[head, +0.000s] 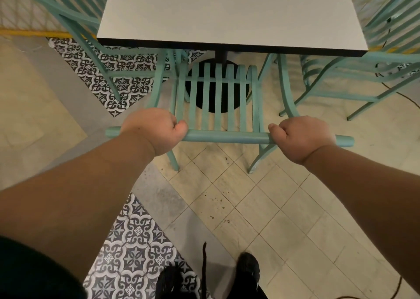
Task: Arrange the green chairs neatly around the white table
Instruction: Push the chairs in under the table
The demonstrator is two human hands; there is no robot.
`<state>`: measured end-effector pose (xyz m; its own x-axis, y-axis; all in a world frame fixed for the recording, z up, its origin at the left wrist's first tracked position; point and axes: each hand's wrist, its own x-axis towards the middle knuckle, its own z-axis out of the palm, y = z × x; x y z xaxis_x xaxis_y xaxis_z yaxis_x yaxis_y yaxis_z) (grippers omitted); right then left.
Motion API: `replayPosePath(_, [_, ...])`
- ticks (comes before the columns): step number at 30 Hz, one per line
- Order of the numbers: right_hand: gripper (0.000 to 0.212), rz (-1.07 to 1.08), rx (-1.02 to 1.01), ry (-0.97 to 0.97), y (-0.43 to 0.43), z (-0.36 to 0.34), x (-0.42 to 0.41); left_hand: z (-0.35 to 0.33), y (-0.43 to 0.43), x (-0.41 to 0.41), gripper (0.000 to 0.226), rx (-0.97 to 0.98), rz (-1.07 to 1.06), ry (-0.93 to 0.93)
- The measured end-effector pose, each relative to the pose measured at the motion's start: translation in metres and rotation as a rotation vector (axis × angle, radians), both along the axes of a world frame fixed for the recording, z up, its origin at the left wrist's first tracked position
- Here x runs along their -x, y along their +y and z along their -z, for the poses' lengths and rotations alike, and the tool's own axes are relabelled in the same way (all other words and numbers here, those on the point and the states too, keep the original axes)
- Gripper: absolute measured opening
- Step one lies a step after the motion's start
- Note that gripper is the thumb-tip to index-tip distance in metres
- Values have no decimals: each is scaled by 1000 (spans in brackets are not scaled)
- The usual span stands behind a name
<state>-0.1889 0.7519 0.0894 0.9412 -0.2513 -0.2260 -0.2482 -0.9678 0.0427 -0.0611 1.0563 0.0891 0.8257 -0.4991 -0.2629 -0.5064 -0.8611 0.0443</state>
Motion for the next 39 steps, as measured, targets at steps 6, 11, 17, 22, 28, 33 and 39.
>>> replayPosePath(6, [64,3,8,12,0,-1,-2,2,1,-3,57,-5,1,-6])
replayPosePath(11, [63,-2,6,22,0,-2,-3,0,0,-3,54,-21,-20,6])
replayPosePath(17, [62,-25,-31,53,-2,2,-6,-4,-2,-4,52,-23,-64,37])
replayPosePath(22, [59,-22,-36,85,-2,-3,-9,-5,-2,-8,52,-48,-70,53])
replayPosePath(28, [59,6,-59,124,0,-7,-15,-4,-1,-16,52,-50,-51,149])
replayPosePath(33, [56,66,32,225,14,-22,-14,-15,-2,-27,57,-59,-46,413])
replayPosePath(39, [62,217,-143,-31,4,-75,6,-58,-27,-22,54,147,-37,378])
